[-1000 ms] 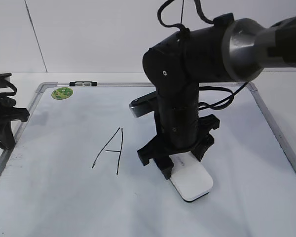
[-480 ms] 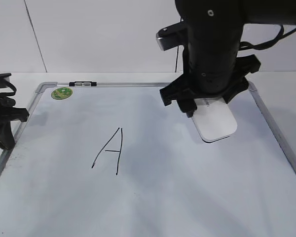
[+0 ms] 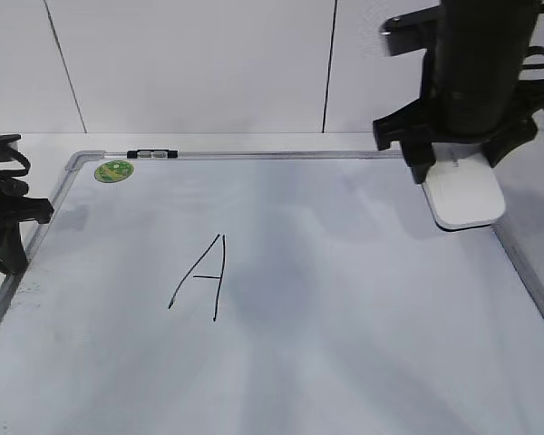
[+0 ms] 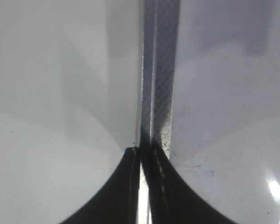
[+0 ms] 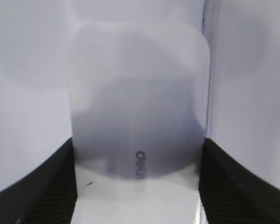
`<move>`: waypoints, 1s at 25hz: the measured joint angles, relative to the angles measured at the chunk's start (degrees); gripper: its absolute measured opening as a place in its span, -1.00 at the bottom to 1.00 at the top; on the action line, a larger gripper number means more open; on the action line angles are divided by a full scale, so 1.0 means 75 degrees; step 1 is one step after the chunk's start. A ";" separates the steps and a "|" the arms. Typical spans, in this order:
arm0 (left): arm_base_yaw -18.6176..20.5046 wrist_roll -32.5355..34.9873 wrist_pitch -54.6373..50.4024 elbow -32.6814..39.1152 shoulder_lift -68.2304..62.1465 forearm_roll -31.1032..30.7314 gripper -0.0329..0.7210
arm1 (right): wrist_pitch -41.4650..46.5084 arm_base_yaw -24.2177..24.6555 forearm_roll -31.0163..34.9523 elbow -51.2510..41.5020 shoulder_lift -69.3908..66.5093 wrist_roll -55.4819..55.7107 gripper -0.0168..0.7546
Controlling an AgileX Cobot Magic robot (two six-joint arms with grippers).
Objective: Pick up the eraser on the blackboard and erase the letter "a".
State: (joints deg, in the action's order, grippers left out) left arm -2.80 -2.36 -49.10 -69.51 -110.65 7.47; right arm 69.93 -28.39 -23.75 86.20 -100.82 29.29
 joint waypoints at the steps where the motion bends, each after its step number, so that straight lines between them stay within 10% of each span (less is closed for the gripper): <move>1: 0.0000 0.0000 0.0000 0.0000 0.0000 0.0000 -0.88 | 0.0000 0.0170 0.0095 0.0000 0.0030 -0.0105 0.47; 13: 0.0000 0.0031 -0.0012 0.0000 0.0000 0.0095 -0.88 | 0.0029 0.2356 0.2100 0.0000 0.0032 -0.1770 0.47; 25: 0.0000 0.0061 -0.0012 0.0000 0.0000 0.0147 -0.88 | 0.0034 0.2611 0.2504 0.0000 -0.1112 -0.2370 0.47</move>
State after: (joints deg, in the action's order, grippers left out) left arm -2.80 -1.91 -49.19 -69.51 -110.65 8.57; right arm 70.19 -8.81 -4.97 86.20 -109.16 11.52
